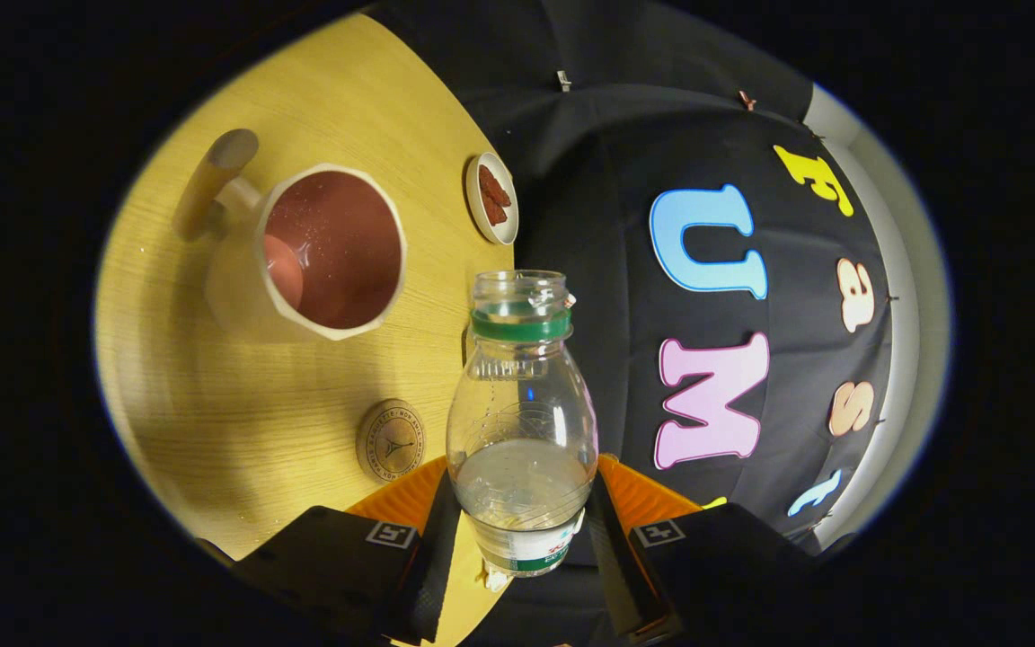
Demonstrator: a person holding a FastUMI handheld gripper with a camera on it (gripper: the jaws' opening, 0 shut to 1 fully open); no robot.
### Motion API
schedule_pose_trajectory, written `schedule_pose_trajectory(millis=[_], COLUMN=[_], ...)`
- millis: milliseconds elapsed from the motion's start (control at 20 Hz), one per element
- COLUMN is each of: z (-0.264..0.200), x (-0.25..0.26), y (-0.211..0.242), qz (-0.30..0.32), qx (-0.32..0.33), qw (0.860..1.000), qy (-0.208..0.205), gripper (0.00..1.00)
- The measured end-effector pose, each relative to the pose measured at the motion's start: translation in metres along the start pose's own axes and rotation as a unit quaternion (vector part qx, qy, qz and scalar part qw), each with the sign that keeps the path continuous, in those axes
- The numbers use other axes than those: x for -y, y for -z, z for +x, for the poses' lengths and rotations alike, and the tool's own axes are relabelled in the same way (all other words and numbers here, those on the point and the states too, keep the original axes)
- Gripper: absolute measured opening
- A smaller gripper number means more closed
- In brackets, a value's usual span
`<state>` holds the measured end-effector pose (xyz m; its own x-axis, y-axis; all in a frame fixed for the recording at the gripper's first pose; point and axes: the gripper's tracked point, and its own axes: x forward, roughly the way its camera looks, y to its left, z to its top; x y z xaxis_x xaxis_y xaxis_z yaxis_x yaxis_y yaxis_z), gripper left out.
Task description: Take the bottle from table, then pour the juice into the cup, finally place the bottle on the coaster
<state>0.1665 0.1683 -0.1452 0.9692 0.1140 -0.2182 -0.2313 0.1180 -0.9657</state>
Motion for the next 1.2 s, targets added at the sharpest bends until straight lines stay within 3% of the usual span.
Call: schedule_pose_trajectory(millis=[750,1200], z=[0.003,0.008], x=[-0.012,-0.012], y=[-0.016,-0.020], qz=[-0.122,-0.153], qx=[0.042,0.052], qw=[0.991,0.987], qy=[-0.020,-0.020], gripper=[0.72,0.72])
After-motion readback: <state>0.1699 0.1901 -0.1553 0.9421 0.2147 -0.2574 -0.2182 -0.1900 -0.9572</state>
